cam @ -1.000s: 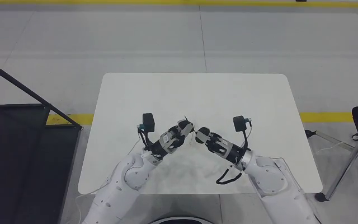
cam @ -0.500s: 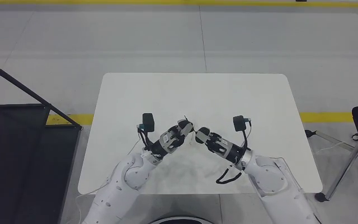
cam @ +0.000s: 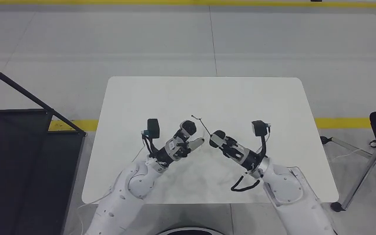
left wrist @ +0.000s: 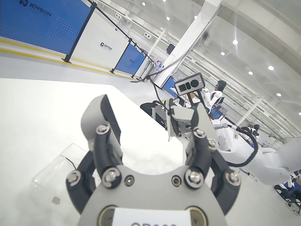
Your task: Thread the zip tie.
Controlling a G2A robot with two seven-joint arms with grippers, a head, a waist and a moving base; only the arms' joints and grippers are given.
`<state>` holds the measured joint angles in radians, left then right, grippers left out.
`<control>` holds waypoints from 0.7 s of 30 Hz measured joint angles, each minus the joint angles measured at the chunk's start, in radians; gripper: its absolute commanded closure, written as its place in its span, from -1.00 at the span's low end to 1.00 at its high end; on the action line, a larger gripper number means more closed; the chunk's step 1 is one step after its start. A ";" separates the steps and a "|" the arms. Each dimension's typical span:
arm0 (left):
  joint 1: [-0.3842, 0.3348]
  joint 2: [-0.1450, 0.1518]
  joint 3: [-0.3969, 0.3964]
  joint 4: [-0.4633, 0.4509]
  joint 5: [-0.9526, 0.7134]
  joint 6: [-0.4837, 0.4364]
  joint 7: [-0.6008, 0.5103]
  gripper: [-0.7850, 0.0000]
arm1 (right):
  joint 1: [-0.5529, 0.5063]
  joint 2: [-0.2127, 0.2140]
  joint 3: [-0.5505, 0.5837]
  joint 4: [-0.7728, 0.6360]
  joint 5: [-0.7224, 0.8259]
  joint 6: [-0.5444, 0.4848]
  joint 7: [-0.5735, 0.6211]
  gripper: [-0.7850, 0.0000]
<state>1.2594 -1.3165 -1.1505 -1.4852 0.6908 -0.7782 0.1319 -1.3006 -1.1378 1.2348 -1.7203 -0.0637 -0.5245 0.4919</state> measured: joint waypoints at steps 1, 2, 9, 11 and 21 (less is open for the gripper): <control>0.002 0.002 -0.007 0.000 0.004 -0.003 0.000 -0.97 | -0.001 0.000 0.003 0.002 0.016 -0.005 0.003 1.00; 0.003 0.003 -0.015 -0.001 0.013 -0.001 0.004 -0.98 | -0.002 0.000 0.004 0.004 0.030 -0.007 0.007 1.00; 0.024 0.000 -0.043 -0.019 0.352 0.221 0.245 -0.82 | 0.017 0.007 0.020 0.028 0.201 0.001 0.136 1.00; 0.025 -0.003 -0.021 -0.007 0.468 0.288 0.337 -0.73 | 0.024 0.009 0.027 0.036 0.244 0.005 0.178 1.00; 0.008 -0.014 0.035 0.051 0.700 0.464 0.568 -1.00 | 0.053 0.019 0.046 0.071 0.425 0.017 0.361 1.00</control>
<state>1.2673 -1.3307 -1.1160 -1.4338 1.3909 -0.3141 0.7003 -1.2472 -1.1188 1.2808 -1.6491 0.3609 -0.5074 0.8532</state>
